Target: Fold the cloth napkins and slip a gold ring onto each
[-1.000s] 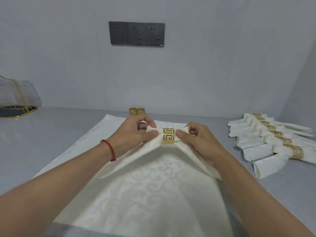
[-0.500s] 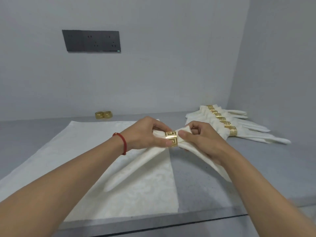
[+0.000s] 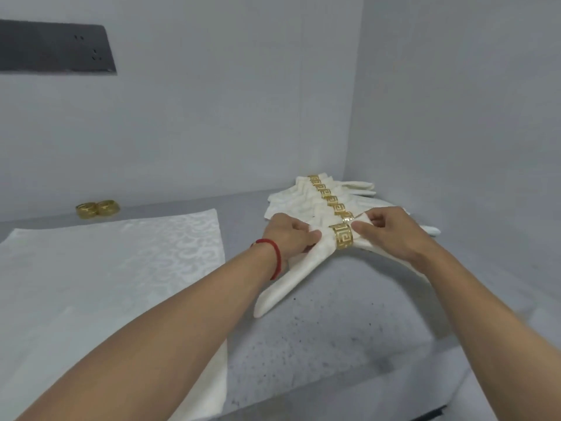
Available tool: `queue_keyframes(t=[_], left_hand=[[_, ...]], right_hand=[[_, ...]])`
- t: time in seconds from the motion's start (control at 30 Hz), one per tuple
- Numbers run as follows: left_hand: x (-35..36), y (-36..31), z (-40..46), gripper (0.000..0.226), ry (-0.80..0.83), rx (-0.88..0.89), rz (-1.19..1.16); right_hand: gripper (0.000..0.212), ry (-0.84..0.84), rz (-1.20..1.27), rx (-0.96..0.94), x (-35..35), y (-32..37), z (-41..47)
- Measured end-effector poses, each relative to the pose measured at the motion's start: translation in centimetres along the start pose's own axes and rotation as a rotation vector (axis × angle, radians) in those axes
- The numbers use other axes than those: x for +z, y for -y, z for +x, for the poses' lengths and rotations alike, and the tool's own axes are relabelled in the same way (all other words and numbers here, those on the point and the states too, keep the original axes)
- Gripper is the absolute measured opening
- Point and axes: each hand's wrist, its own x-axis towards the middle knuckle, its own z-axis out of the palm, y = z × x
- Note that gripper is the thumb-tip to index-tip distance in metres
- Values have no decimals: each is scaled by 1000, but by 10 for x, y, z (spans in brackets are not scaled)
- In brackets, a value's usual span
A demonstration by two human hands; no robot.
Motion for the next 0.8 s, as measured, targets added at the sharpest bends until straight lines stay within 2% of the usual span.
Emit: queue_keyframes(t=[0.13, 0.23, 0.33, 0.43, 0.53, 0.67, 0.8], left_hand=[[32, -8, 30, 15, -105, 11, 145], [47, -12, 42, 13, -140, 72, 254], [60, -9, 54, 24, -176, 106, 302], [67, -4, 64, 18, -210, 135, 370], [68, 3, 72, 13, -234, 162, 394], [67, 5, 74, 26, -249, 176, 401], [64, 4, 75, 13, -240, 203, 390]], right_hand=[[28, -6, -102, 38, 1, -32, 21], [27, -64, -189, 78, 6, -50, 35], [28, -123, -233, 141, 14, -63, 48], [25, -192, -246, 163, 22, -68, 54], [24, -255, -272, 155, 32, -72, 54], [28, -323, -395, 111, 40, -75, 51], [32, -342, -481, 96, 42, -73, 50]])
